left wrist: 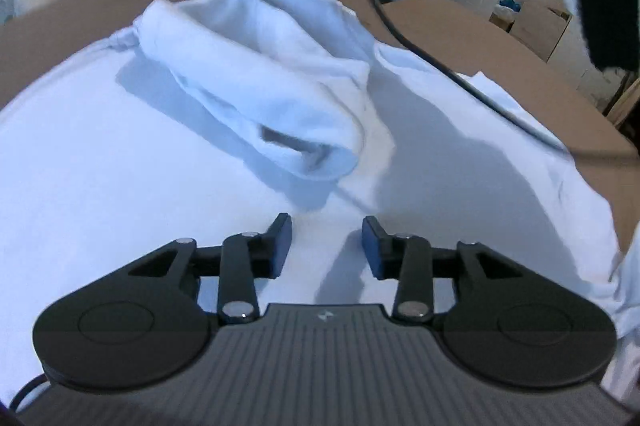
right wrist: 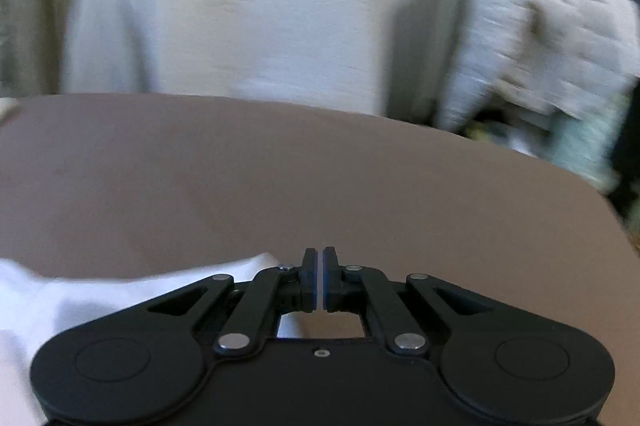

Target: Fold clothes

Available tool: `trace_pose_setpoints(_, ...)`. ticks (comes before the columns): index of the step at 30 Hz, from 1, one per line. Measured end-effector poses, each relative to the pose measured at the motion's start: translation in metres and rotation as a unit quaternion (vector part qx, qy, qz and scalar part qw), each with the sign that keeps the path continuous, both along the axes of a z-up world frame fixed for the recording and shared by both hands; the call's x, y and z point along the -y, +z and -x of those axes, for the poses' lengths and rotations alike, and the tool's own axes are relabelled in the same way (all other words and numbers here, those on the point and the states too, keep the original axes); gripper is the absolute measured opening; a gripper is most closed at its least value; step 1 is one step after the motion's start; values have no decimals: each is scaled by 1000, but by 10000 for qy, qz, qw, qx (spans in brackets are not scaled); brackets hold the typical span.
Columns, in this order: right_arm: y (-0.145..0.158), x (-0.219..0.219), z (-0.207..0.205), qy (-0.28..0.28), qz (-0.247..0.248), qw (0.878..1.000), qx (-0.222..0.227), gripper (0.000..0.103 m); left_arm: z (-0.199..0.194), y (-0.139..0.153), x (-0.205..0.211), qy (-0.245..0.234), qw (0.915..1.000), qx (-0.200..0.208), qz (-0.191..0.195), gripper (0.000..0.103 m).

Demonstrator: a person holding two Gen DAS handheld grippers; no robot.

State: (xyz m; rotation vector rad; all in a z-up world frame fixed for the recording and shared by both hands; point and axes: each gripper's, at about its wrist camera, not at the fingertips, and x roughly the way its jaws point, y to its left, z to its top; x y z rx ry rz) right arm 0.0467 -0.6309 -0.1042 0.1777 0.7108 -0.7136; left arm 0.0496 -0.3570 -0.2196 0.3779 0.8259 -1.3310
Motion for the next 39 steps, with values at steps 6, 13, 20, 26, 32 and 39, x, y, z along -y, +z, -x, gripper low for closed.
trace_pose_setpoints(6, 9, 36, 53, -513, -2153, 9643, 1452, 44, -28, 21, -20, 655, 9958, -338, 540, 65)
trace_pose_setpoints(13, -12, 8, 55, 305, -3843, 9126, 1360, 60, -116, 16, 24, 2195, 9619, -1287, 996, 65)
trace_pose_setpoints(20, -25, -30, 32, 734, -2750, 9585, 125, 45, -95, 18, 48, 1863, 9754, -506, 1069, 5)
trace_pose_setpoints(26, -23, -16, 49, 472, -2222, 9736, 229, 37, -51, 54, -13, 976, 9675, -863, 2168, 5)
trace_pose_setpoints(32, -27, -29, 114, 143, -3053, 9434, 1285, 39, 17, 39, -37, 408, 9796, -920, 1741, 6)
trace_pose_setpoints(39, -27, -91, 174, 617, -3731, 9142, 1455, 47, 70, -10, -28, 283, 9824, -1544, 1014, 12)
